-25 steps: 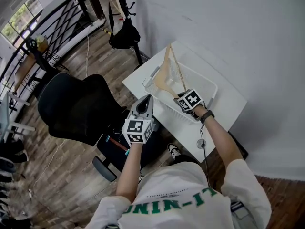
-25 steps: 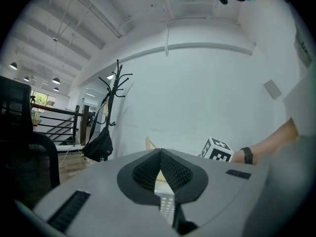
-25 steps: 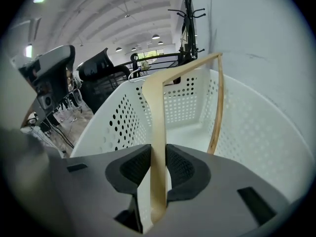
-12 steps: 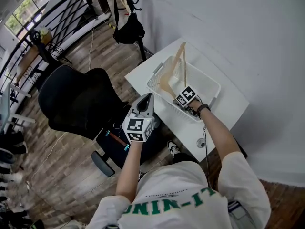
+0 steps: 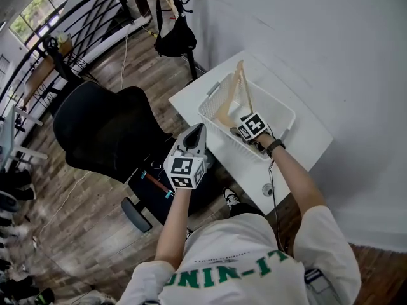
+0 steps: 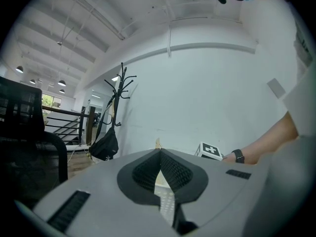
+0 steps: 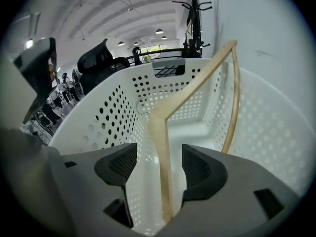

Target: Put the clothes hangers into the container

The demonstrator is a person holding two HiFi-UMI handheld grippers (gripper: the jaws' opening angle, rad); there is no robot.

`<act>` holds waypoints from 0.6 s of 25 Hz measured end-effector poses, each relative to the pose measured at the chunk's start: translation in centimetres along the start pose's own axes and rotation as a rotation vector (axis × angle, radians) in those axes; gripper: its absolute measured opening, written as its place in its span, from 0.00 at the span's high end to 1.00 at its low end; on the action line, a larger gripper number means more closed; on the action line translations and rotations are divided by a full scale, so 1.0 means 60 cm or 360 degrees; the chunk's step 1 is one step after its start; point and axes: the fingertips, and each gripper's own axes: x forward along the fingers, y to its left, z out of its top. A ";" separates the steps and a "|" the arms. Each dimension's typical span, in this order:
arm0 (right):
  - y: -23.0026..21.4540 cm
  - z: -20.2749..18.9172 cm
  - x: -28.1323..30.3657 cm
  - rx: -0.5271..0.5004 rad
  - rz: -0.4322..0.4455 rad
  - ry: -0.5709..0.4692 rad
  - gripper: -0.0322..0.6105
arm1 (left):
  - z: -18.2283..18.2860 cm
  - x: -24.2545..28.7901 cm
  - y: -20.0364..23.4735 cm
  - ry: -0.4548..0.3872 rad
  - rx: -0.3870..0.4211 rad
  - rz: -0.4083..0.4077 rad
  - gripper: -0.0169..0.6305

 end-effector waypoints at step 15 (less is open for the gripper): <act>0.100 0.163 -0.144 -0.0198 0.0018 -0.0503 0.48 | 0.027 -0.131 0.107 -0.0043 -0.0004 0.0266 0.96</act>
